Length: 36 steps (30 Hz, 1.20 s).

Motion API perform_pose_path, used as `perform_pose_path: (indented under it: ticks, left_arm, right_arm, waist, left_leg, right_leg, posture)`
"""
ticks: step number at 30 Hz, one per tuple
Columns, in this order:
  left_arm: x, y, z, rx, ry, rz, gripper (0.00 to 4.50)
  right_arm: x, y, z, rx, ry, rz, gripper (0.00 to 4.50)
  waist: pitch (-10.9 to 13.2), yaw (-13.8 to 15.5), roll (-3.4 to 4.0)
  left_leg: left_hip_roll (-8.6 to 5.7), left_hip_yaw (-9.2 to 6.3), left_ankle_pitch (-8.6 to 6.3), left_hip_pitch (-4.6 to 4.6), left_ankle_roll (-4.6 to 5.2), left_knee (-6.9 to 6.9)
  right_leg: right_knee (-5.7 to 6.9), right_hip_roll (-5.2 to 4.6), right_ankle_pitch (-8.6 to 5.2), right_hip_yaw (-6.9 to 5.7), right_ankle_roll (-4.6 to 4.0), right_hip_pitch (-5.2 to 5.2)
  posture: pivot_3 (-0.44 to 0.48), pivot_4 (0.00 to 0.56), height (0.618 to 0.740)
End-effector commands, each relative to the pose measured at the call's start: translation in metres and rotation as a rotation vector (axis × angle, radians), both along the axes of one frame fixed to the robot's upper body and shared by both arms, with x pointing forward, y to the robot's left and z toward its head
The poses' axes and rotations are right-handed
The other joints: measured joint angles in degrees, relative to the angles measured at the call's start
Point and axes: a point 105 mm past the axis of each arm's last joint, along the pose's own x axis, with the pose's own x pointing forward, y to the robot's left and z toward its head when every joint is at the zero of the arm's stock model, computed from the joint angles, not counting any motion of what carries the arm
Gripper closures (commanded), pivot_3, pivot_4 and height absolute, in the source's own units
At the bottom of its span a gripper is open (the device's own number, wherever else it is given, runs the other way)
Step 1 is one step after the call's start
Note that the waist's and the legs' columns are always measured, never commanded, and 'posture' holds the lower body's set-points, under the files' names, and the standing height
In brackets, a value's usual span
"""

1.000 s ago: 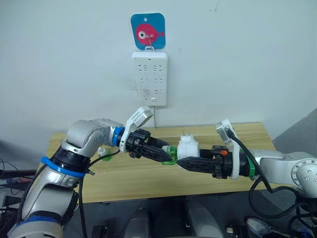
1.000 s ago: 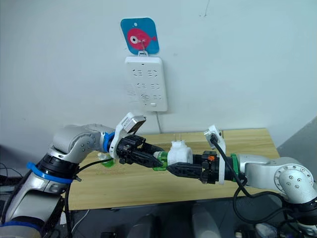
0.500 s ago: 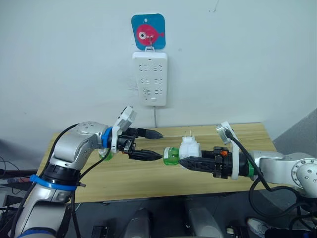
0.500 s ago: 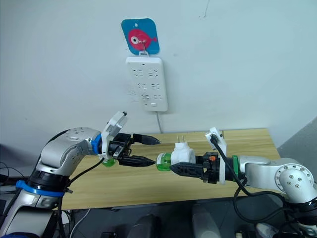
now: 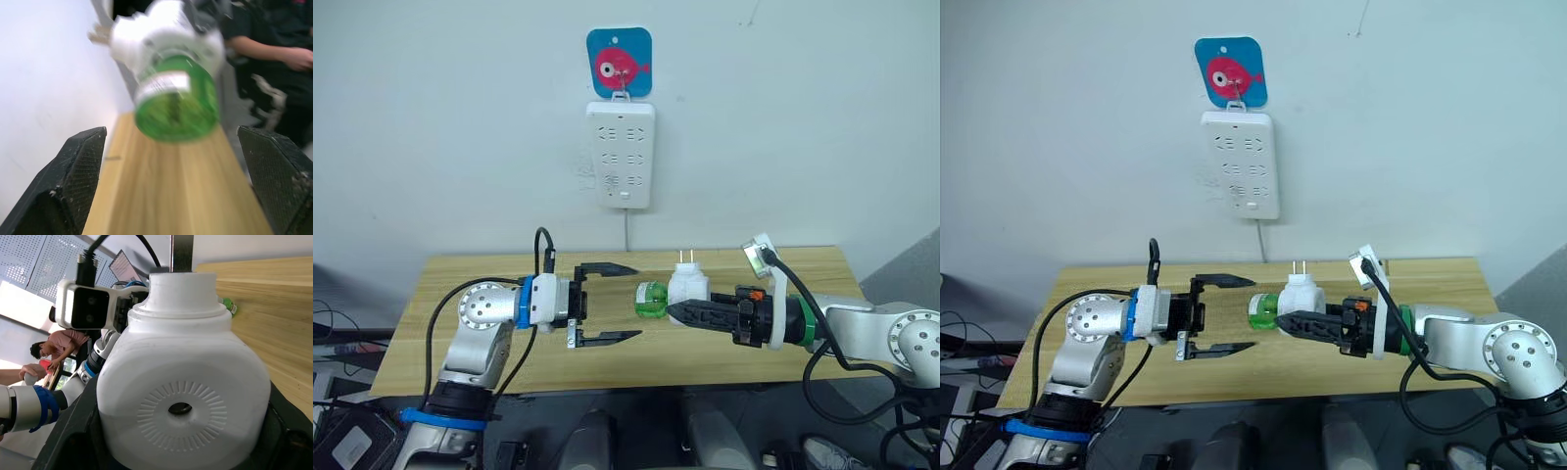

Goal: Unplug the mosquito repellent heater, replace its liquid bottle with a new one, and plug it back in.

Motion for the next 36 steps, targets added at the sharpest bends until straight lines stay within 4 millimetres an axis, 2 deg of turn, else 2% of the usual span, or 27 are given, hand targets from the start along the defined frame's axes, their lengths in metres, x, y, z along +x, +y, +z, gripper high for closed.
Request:
perform_pose_path:
  ticks: [1,13,16,21,22,24,28,32,34,36]
  left_arm:
    - [0.001,-0.006,0.014,-0.025,-0.071,0.003,0.00]
    - [-0.003,-0.019,0.007,0.005,-0.063,-0.055,0.00]
    - [-0.001,-0.018,0.008,0.013,-0.056,-0.062,0.55]
    - [0.001,-0.020,0.012,0.023,-0.034,-0.071,2.08]
    - [0.001,-0.021,0.013,0.030,-0.027,-0.084,2.23]
    - [0.000,-0.022,0.015,0.065,0.009,-0.122,2.23]
    - [0.000,-0.019,0.017,0.226,0.167,-0.176,2.23]
    - [-0.001,-0.007,0.027,0.349,0.559,-0.207,2.23]
    - [0.000,-0.002,0.037,0.352,0.730,-0.212,2.23]
    - [0.001,0.001,0.043,0.356,0.809,-0.216,2.23]
  right_arm:
    - [-0.003,0.001,0.013,0.033,-0.035,0.018,1.46]
    - [-0.003,0.003,0.012,0.027,-0.039,0.023,1.46]
    - [-0.003,0.003,0.012,0.026,-0.040,0.023,1.46]
    - [-0.003,0.003,0.013,0.028,-0.041,0.022,1.46]
    - [-0.003,0.003,0.013,0.029,-0.042,0.023,1.46]
    - [-0.003,0.004,0.013,0.030,-0.044,0.024,1.46]
    - [-0.004,0.003,0.012,0.016,-0.052,0.034,1.46]
    - [-0.006,0.002,0.008,-0.012,-0.060,0.054,1.46]
    - [-0.007,0.002,0.007,-0.016,-0.063,0.058,1.46]
    - [-0.007,0.002,0.007,-0.019,-0.067,0.060,1.46]
  waist:
    - [0.0,-0.1,0.00]
    - [0.0,-0.3,0.00]
    - [0.0,-0.3,0.00]
    - [0.0,-0.3,0.00]
    - [0.0,-0.3,0.00]
    - [0.0,-0.3,0.00]
    - [0.0,-0.3,0.00]
    - [0.0,-0.5,0.00]
    - [0.0,-0.5,0.00]
    - [0.0,-0.6,0.00]
  left_leg:
    - [0.00,0.00,0.00,0.00,0.00,0.00]
    - [0.02,0.00,0.00,0.03,0.00,-0.01]
    - [0.02,0.00,0.00,0.03,0.00,-0.01]
    - [0.02,0.01,0.00,0.03,0.00,-0.01]
    - [0.02,0.01,0.00,0.03,0.00,-0.01]
    - [0.02,0.02,0.00,0.02,0.00,-0.01]
    - [0.07,0.04,0.00,0.00,0.00,-0.01]
    - [0.08,0.01,0.00,0.00,0.01,-0.01]
    - [0.09,-0.05,0.00,0.00,0.01,-0.02]
    - [0.09,-0.07,0.00,-0.01,0.01,-0.02]
  right_leg:
    - [0.02,0.02,0.00,-0.01,0.00,-0.01]
    - [0.06,0.13,0.00,-0.01,0.00,0.00]
    - [0.06,0.15,0.00,-0.02,0.00,0.00]
    - [0.06,0.31,0.00,0.01,0.00,0.00]
    - [0.05,0.32,0.00,0.00,0.00,0.00]
    - [0.06,0.34,0.00,0.00,0.00,0.00]
    - [0.06,0.43,-0.01,-0.03,0.01,-0.01]
    - [0.08,0.47,-0.03,-0.06,0.02,-0.01]
    - [0.09,0.50,-0.18,-0.07,0.27,-0.03]
    - [0.09,0.52,-0.19,-0.09,0.28,-0.03]
  posture:
    - [-0.147,0.161,0.740]
    - [-0.145,0.159,0.740]
    - [-0.149,0.159,0.740]
    - [-0.149,0.159,0.740]
    - [-0.149,0.159,0.740]
    - [-0.149,0.159,0.740]
    - [-0.140,0.159,0.740]
    - [-0.138,0.159,0.740]
    - [-0.139,0.159,0.740]
    - [-0.143,0.159,0.740]
